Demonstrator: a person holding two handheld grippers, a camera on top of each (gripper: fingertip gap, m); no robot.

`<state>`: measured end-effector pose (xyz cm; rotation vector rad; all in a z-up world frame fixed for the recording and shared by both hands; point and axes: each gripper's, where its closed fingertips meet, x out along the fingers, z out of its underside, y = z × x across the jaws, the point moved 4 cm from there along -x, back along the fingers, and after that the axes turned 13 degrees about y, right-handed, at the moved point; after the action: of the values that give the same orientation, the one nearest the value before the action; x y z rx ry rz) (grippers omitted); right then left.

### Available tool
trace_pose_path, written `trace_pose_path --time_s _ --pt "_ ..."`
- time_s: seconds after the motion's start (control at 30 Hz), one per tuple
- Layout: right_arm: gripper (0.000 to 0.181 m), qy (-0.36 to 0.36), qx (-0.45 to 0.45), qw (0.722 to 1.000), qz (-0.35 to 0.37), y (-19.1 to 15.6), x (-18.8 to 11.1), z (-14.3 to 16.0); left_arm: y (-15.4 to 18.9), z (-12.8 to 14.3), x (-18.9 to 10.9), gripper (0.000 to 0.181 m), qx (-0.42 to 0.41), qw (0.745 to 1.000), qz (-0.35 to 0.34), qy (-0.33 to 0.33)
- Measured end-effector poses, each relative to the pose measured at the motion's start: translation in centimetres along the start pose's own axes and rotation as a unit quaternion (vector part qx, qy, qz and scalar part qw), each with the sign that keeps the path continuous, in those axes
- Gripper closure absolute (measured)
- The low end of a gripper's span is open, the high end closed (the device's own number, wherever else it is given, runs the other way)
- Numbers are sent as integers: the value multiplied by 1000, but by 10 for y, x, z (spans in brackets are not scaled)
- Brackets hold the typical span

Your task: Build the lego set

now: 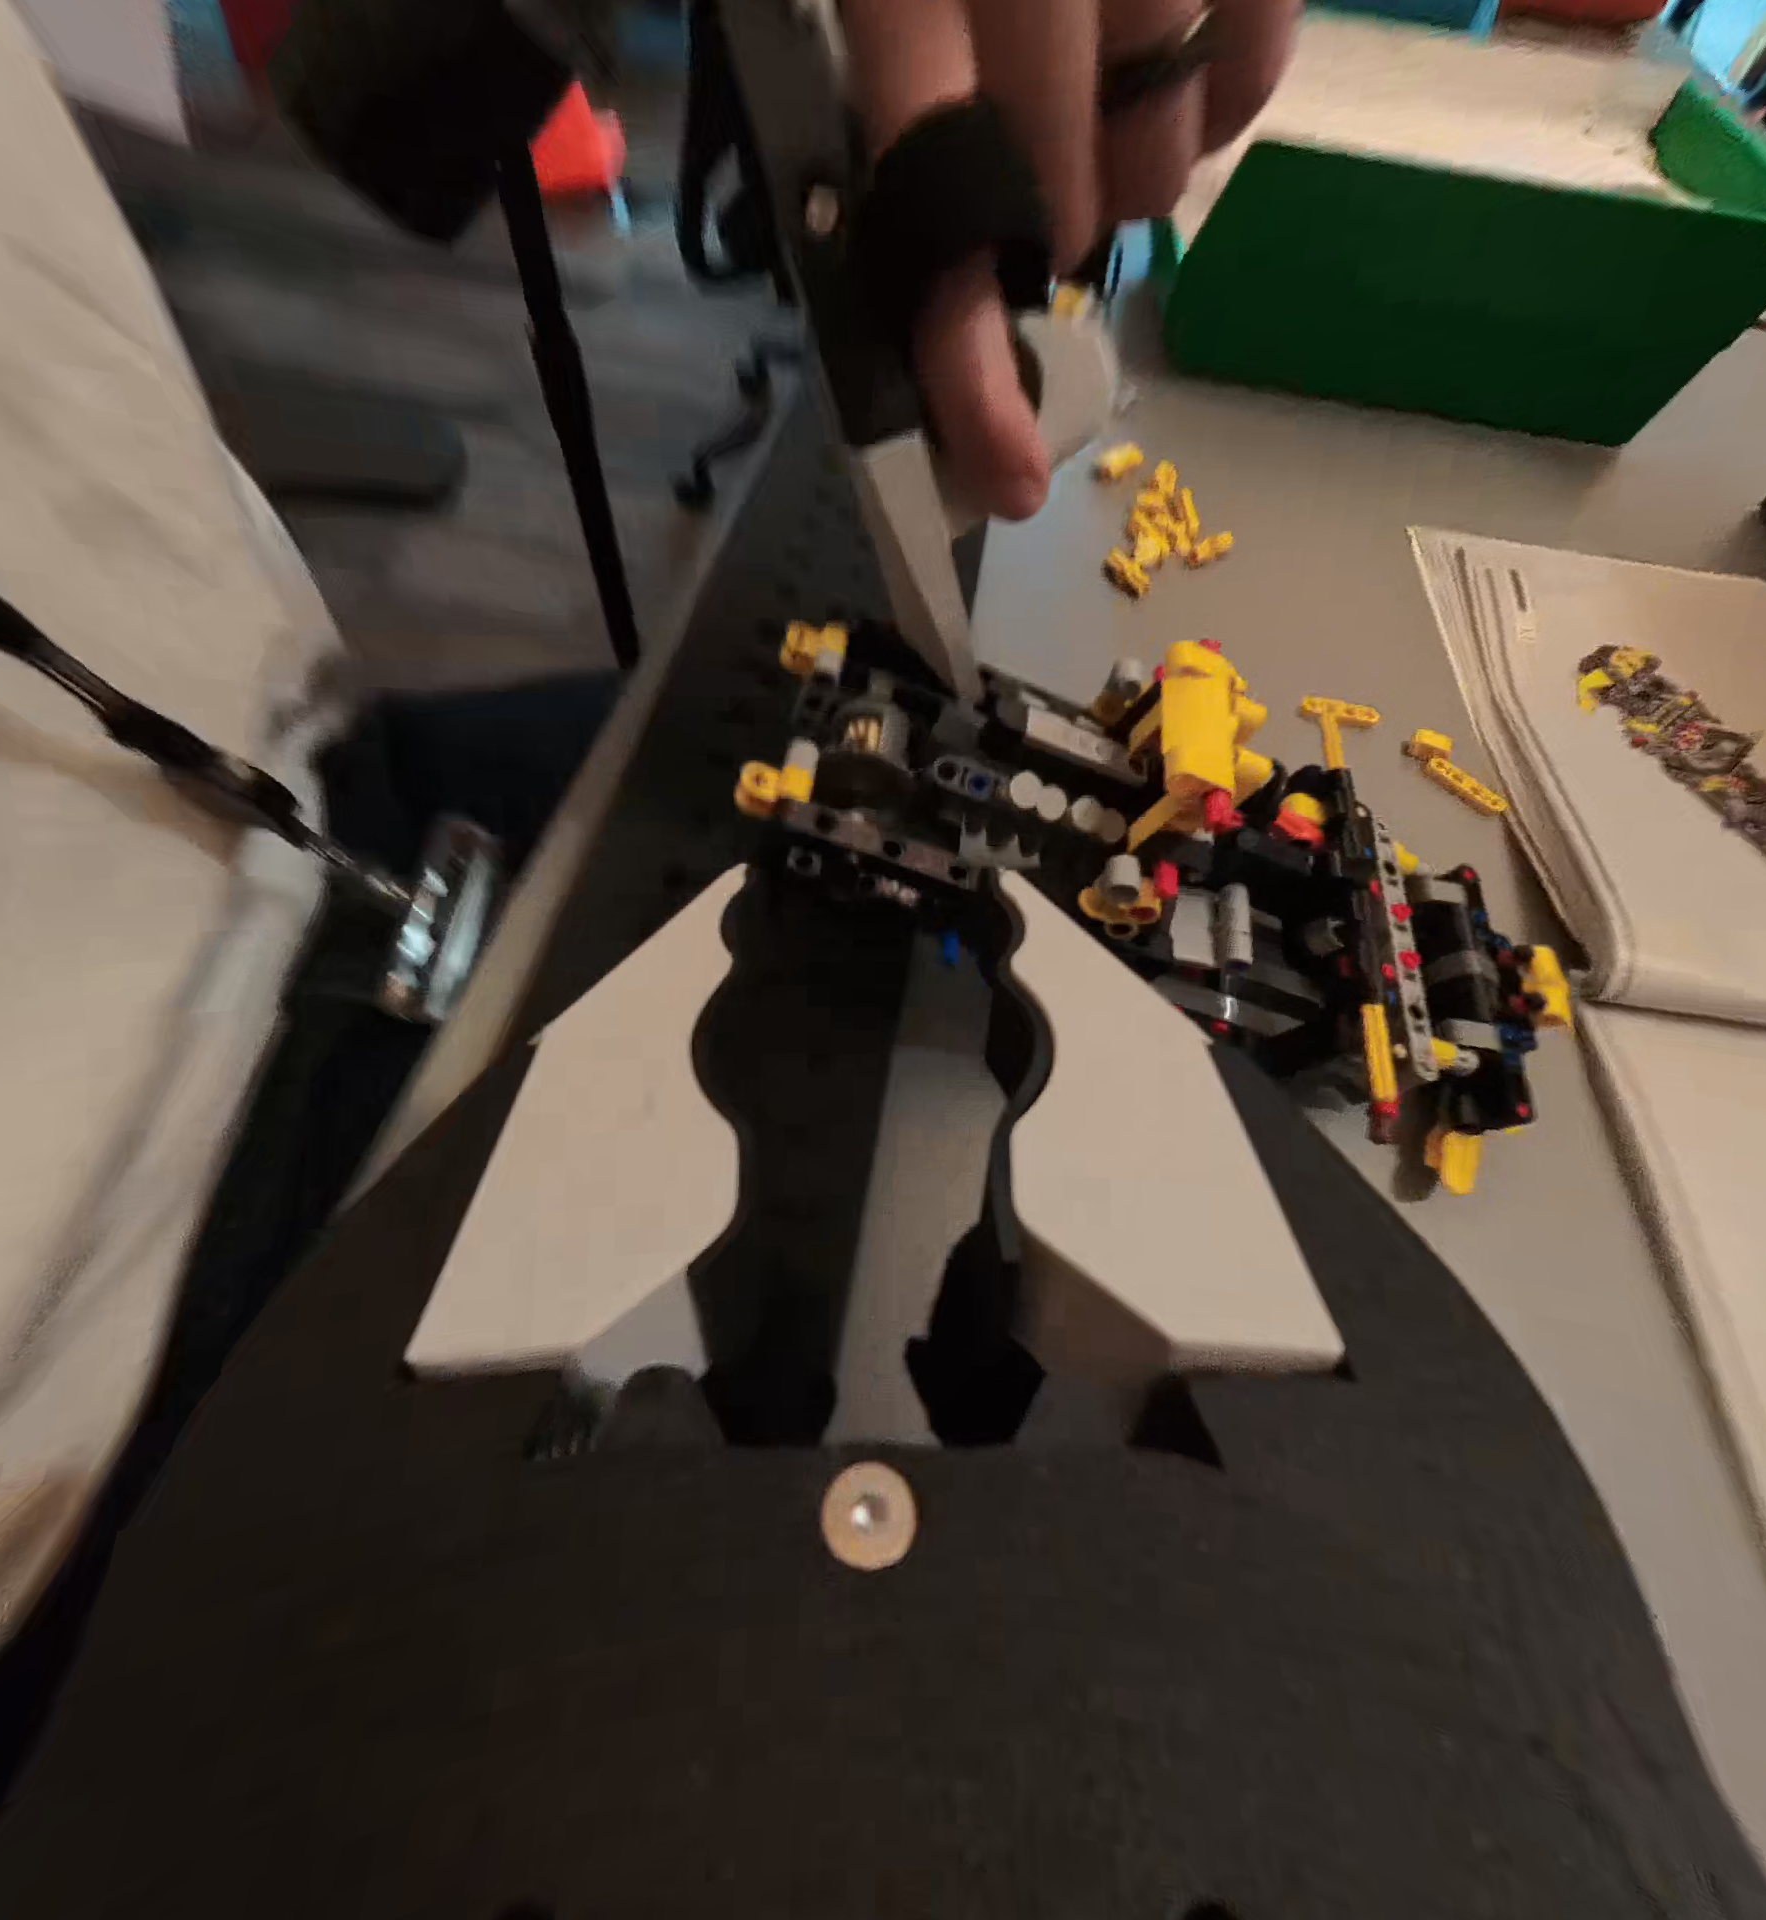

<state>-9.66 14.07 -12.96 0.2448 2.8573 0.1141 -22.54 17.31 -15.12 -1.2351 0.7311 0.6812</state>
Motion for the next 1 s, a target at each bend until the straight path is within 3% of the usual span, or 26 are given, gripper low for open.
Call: trace_pose_path --time_s 0.13,0.3,0.43,0.6,0.83,0.93,1.0 --pt "146 -102 -48 994 -6 5 22 24 33 21 2 170 98 994 27 -33" --pt "145 -61 39 997 20 25 17 31 52 30 6 170 145 989 17 -32" --pt "147 -82 48 994 58 35 0 51 55 27 10 170 149 988 -1 -51" --pt "152 -86 73 992 51 37 -2 68 56 31 7 168 128 986 -26 -100" --pt "153 -152 41 986 53 40 -2 91 54 46 -24 154 8 988 -53 -145" --pt "158 -154 31 986 51 39 1 91 36 61 -39 155 -121 972 -116 -163" --pt "169 -152 32 987 48 39 1 92 20 71 -46 155 -254 940 -159 -164"
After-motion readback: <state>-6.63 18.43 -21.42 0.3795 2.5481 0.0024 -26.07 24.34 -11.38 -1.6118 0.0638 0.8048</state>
